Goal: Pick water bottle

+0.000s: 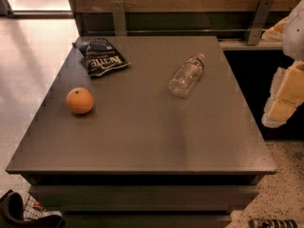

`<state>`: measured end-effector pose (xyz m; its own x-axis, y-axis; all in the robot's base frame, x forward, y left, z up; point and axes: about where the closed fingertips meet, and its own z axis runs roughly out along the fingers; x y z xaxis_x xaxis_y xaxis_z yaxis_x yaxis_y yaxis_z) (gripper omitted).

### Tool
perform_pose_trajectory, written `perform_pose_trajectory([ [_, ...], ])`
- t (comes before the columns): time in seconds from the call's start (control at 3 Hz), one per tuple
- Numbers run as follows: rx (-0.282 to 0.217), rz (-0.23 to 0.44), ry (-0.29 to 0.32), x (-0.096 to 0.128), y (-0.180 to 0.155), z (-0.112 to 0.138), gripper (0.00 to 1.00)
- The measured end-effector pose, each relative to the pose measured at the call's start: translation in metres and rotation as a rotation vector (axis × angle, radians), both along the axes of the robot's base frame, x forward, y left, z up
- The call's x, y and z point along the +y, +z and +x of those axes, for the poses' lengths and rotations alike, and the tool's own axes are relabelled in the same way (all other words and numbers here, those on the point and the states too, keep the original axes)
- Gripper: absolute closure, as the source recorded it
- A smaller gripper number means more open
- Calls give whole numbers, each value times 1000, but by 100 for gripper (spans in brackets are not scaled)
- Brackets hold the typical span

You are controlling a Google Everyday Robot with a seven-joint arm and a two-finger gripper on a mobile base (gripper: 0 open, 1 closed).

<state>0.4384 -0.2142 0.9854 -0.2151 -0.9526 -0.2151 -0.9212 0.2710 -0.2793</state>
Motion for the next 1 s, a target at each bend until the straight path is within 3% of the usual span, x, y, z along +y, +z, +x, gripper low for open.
perform_pose_trajectory([
  [0.33,0,9,-7,0,0,1,0],
  [0.67,3,111,-88,2,2,18,0],
  [1.0,3,278,-234,3,-3,58,0],
])
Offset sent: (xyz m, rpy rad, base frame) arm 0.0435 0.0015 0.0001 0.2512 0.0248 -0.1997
